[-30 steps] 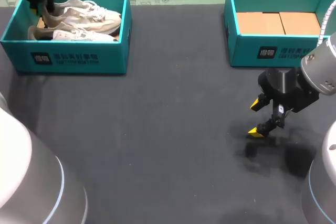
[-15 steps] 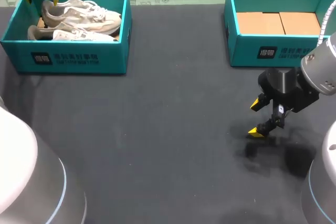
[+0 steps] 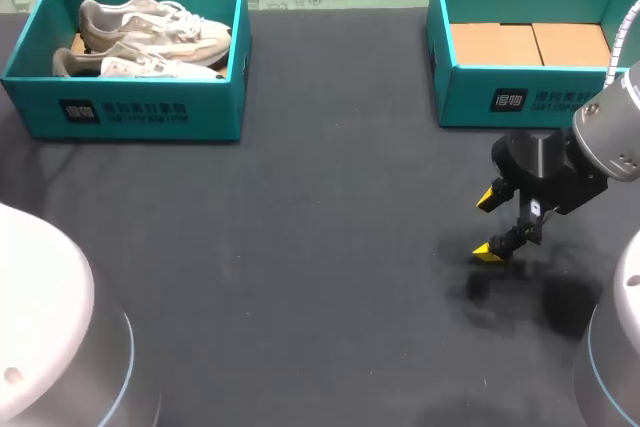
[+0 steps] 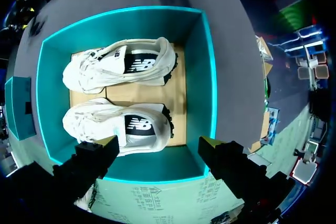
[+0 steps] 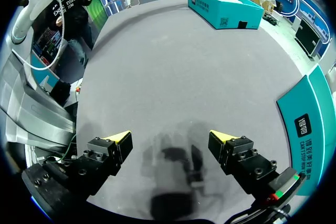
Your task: Take the shoe out of the shoebox, open the shoe tongue, remove and reinsert the insole, then place the shoe into the shoebox
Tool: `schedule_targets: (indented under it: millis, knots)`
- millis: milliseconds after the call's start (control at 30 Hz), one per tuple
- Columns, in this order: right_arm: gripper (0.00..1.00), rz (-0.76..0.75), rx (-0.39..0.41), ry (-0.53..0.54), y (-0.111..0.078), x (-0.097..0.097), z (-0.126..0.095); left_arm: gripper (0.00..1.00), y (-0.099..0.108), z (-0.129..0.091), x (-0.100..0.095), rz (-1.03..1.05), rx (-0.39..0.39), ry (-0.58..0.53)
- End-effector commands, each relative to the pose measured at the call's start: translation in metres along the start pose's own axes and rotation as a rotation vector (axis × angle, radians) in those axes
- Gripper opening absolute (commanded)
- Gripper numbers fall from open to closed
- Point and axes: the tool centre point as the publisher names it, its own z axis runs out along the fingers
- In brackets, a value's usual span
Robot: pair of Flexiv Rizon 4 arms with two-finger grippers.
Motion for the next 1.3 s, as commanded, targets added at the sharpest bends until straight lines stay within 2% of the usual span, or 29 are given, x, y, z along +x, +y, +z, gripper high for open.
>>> schedule_targets:
  millis: [33, 267, 567, 800, 1000, 1300]
  knots:
    - [1.0, 0.0, 0.001, -0.002, 0.0, 0.001, 0.0, 1.0, -0.024, -0.015, 0.002, 0.001, -0.036, 0.002]
    - [1.0, 0.0, 0.001, -0.002, 0.0, 0.001, 0.0, 1.0, -0.057, -0.024, 0.008, 0.012, -0.037, -0.008]
    - [1.0, 0.0, 0.001, -0.002, 0.0, 0.001, 0.0, 1.0, -0.104, -0.018, 0.012, 0.02, -0.009, -0.009]
    - [1.0, 0.0, 0.001, -0.002, 0.0, 0.001, 0.0, 1.0, -0.131, -0.013, 0.014, 0.022, -0.004, -0.008]
    - [1.0, 0.0, 0.001, -0.002, 0.0, 0.001, 0.0, 1.0, -0.138, 0.001, 0.018, 0.0, -0.001, -0.004]
    - [1.0, 0.0, 0.001, -0.002, 0.0, 0.001, 0.0, 1.0, -0.133, 0.025, 0.026, -0.031, 0.009, -0.019]
